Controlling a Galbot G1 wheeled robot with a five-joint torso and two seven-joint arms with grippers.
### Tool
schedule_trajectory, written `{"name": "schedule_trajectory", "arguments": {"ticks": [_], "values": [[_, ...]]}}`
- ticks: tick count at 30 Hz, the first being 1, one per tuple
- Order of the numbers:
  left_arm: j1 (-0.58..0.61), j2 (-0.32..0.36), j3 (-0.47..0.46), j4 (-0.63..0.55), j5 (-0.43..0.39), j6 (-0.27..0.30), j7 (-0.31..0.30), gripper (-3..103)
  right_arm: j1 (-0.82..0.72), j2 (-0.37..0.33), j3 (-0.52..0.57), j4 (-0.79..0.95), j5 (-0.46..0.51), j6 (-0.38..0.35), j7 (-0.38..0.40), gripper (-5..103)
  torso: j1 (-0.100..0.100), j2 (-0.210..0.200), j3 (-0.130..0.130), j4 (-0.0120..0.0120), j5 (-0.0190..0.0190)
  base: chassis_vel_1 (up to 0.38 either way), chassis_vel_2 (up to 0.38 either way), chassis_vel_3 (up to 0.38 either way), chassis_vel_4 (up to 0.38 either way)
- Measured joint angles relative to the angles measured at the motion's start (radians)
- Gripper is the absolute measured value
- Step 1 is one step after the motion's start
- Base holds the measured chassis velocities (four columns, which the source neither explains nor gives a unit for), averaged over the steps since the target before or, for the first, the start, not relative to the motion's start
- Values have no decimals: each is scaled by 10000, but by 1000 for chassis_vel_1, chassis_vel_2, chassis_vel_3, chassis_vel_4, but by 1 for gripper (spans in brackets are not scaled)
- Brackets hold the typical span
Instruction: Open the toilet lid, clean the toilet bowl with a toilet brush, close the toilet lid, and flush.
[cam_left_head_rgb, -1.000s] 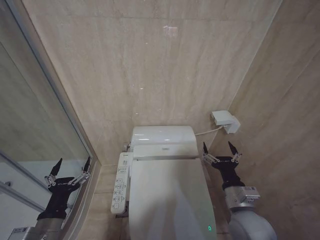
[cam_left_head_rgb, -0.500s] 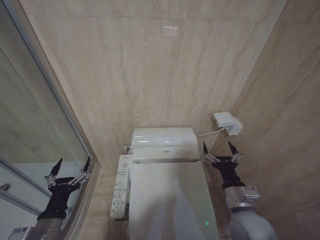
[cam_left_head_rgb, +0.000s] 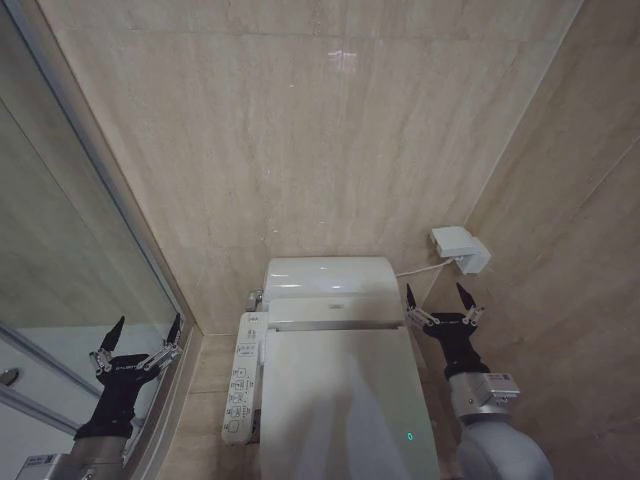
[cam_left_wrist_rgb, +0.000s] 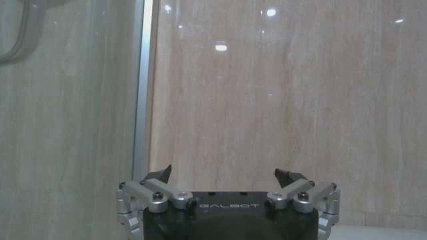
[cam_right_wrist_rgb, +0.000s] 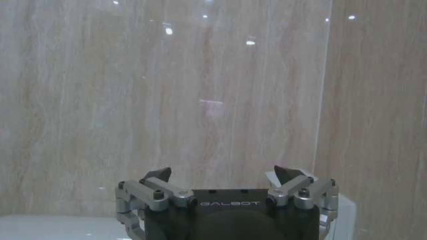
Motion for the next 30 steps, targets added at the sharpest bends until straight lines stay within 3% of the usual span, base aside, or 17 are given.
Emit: {"name": "schedule_trajectory", "arguments": {"ticks": [30], "values": [[-1, 0, 0, 0, 0, 0, 0, 100, 0, 0, 0, 1, 0, 0, 0, 100, 0, 0, 0, -1, 0, 0, 0, 0, 0]]}}
